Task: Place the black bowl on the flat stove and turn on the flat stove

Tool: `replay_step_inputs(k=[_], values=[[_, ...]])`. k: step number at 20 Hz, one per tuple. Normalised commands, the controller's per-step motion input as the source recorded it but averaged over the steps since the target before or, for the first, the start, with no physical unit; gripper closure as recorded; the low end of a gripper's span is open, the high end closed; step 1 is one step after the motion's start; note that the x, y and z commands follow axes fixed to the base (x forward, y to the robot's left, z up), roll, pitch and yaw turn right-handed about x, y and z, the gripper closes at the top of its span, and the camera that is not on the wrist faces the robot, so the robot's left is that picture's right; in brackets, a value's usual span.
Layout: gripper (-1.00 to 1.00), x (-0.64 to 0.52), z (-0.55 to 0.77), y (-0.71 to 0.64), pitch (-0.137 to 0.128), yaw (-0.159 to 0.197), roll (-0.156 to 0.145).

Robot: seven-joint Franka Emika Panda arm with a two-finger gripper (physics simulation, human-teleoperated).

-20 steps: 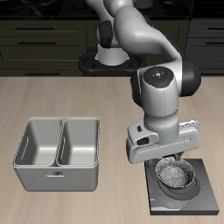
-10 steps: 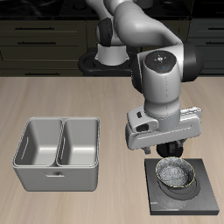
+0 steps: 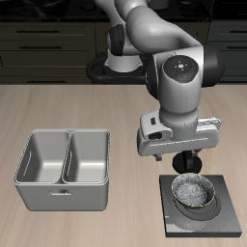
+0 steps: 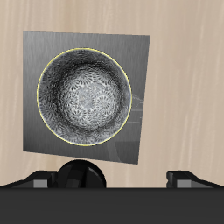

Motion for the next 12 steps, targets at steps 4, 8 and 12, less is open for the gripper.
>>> replay_step_inputs(k=[4,8,12], values=[[-1.00,-0.40,0.24,0.17,-0.052,-0.086,-0.003],[-1.00,-0.39,0.17,0.23,-0.045,-0.037,0.010],[-1.00,-0.36,0.19,0.11,-0.048,-0.044,0.031]])
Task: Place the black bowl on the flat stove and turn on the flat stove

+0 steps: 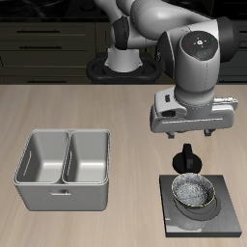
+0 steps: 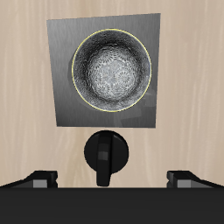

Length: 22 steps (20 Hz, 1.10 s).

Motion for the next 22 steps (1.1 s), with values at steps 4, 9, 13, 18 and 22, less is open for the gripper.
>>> replay_step_inputs(k=[4,9,13,18,22], values=[[-1.00,-0.19,0.02,0.01,-0.013,-0.032,-0.001],[-1.00,-0.14,-0.10,-0.02,0.008,-0.026,-0.005],[-1.00,-0.18,-0.19,-0.11,0.023,-0.037,-0.033],[-1.00,-0.11,-0.21,0.00,0.034,-0.047,-0.007],[-1.00,-0.13,-0.21,0.12,0.030,-0.018,0.007]])
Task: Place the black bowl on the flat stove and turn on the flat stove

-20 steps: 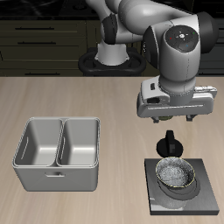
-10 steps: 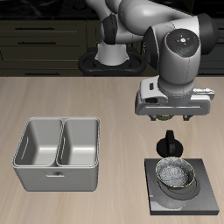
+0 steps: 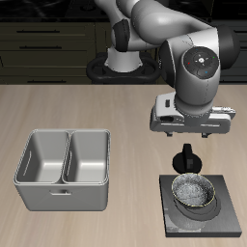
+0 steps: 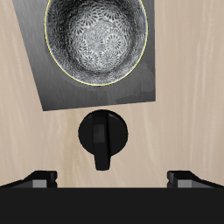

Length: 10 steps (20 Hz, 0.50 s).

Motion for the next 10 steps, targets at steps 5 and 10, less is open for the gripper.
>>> replay_step_inputs(k=[5,10], values=[[-1.00,-0.10,-0.21,0.10,0.025,-0.004,-0.007],[-1.00,-0.12,-0.21,-0.04,-0.010,0.038,-0.034]])
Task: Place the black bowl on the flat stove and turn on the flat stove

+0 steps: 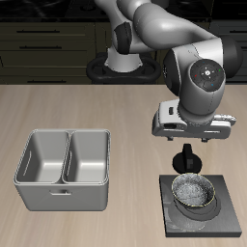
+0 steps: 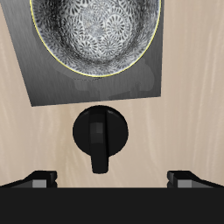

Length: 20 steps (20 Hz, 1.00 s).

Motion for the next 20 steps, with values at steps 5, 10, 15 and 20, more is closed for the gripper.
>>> replay_step_inputs(k=[5,10,15,20], values=[[-1.00,-0.16,-0.11,-0.02,-0.046,0.065,-0.044],[-1.00,-0.25,-0.18,0.16,-0.037,0.092,-0.044],[-1.00,-0.08,-0.16,0.11,-0.014,0.062,-0.034],[-1.00,0.01,-0.10,0.00,-0.019,0.033,-0.016]])
